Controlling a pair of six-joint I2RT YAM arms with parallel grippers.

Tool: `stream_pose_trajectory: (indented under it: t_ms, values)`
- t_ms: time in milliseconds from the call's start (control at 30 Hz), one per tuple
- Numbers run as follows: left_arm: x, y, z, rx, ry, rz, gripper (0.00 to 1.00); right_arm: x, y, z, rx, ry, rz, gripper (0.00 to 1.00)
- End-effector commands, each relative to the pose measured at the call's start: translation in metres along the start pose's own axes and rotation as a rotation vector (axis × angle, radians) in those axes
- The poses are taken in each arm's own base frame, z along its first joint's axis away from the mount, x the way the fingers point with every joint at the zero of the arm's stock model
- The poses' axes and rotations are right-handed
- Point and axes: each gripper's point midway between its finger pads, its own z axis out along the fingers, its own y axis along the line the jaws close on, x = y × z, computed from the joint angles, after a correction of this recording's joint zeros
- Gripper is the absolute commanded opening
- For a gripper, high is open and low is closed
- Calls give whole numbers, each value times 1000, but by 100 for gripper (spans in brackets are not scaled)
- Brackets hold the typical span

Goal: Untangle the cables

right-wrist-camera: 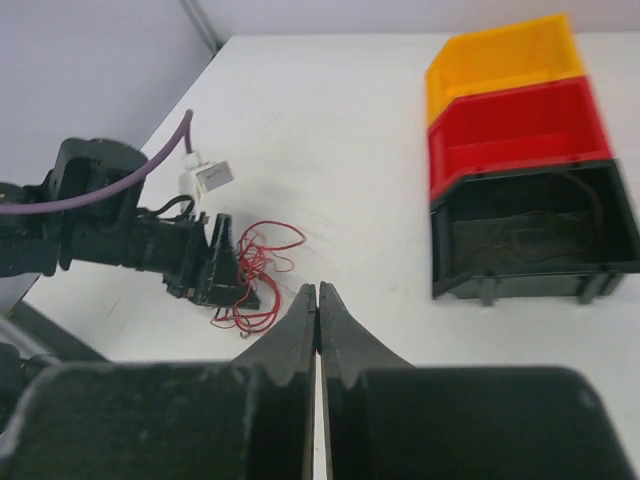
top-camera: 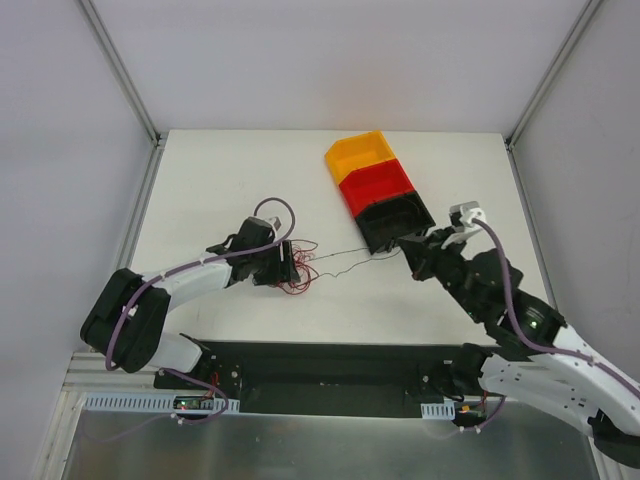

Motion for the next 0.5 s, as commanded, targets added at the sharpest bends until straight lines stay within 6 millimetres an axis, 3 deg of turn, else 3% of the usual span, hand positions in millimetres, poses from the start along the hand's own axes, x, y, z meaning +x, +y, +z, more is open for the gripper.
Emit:
stream_pose_trajectory:
  t_ms: [0,133,267,367,467]
  values:
    - [-1,23,1,-53,-10,-65,60,-61,-50,-47,213,-163,-122,1]
    - [-14,39,-14,-33,-72,-169,59,-90,-82,-90,344,-257,-153,1]
    - [-30,63,-35,-19,-166,-301,59,-103,-107,-127,427,-342,-134,0]
    - [-40,64,-51,14,-235,-345,60,-102,-115,-139,440,-372,-108,0]
    - [-50,54,-68,53,-303,-336,62,-94,-117,-133,454,-347,-112,0]
